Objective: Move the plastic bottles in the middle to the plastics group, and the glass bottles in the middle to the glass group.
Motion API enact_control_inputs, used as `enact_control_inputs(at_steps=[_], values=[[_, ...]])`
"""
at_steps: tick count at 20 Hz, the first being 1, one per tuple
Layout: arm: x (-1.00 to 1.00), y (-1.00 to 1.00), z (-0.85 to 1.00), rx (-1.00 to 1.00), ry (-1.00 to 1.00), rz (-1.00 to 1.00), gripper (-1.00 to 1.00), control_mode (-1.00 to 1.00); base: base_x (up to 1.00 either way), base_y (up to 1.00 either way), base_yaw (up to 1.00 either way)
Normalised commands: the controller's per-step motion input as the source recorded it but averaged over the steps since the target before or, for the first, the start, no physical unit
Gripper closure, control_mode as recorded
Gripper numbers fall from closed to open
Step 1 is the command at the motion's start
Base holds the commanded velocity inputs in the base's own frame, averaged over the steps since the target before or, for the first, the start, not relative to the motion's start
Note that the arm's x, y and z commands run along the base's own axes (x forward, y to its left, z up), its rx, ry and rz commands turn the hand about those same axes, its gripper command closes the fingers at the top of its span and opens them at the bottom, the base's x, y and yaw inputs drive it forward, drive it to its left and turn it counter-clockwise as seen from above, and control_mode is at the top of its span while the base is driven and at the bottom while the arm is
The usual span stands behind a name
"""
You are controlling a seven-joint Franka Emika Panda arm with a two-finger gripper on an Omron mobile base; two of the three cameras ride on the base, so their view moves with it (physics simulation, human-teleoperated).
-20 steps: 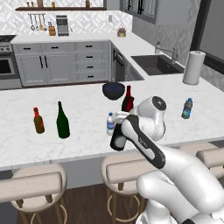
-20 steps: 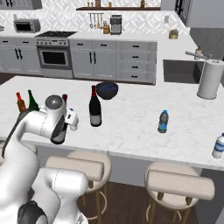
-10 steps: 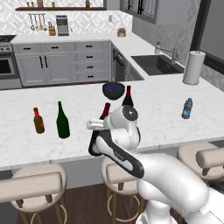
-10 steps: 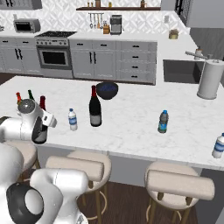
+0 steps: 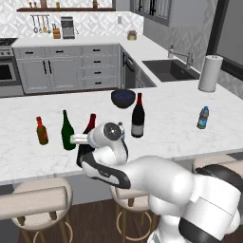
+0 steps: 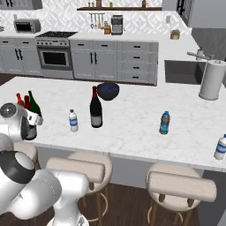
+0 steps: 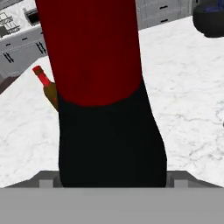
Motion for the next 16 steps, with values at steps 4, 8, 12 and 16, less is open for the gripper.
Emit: enact_control_inputs(at_steps=[4, 8, 12, 16], values=[[0.25, 0.83, 0.0, 0.0, -0.08, 0.0, 1.0, -1.0, 0.0, 0.0, 0.0], [0.16, 0.74, 0.05, 0.0, -0.01, -0.03, 1.0, -1.0, 0.0, 0.0, 0.0], [0.15, 0.55, 0.05, -0.01, 0.0, -0.09, 1.0, -1.0, 0.0, 0.0, 0.0], [0.22, 0.47, 0.01, -0.02, 0.0, -0.13, 1.0, -1.0, 0.0, 0.0, 0.0]])
